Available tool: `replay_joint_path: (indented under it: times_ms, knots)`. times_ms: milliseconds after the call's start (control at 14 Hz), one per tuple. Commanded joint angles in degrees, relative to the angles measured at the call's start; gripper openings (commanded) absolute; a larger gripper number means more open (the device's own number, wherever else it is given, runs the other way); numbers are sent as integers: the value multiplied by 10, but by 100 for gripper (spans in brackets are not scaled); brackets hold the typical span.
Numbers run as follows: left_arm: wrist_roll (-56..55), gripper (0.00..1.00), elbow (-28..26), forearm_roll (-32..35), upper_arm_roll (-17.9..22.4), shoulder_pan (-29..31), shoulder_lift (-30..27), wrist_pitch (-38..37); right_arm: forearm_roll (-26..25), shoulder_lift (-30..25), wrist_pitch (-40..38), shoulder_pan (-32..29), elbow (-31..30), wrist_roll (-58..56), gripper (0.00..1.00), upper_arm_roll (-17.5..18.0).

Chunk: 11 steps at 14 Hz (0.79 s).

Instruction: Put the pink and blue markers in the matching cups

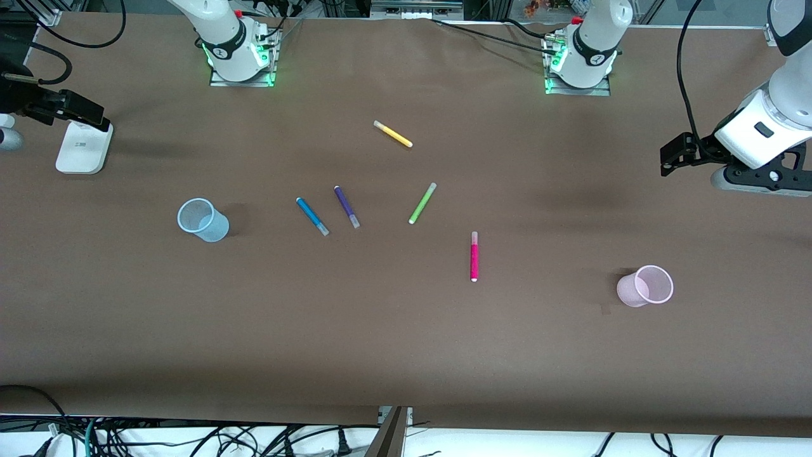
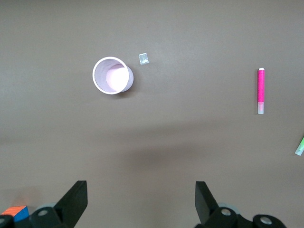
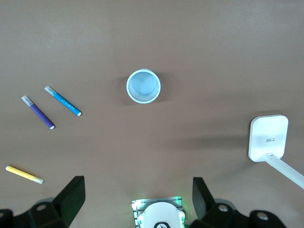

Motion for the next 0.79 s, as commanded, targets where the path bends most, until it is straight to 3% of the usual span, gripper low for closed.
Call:
replay_joint_path:
  times_ms: [0,714]
  knots:
    - [11,100,0,-7,-3,5,-2,-4,-6,3,-2,-6,12,-5,100,5]
    - [12,100,0,-7,-5,3,5,-7,-2,10,3,1,10,5,100,9]
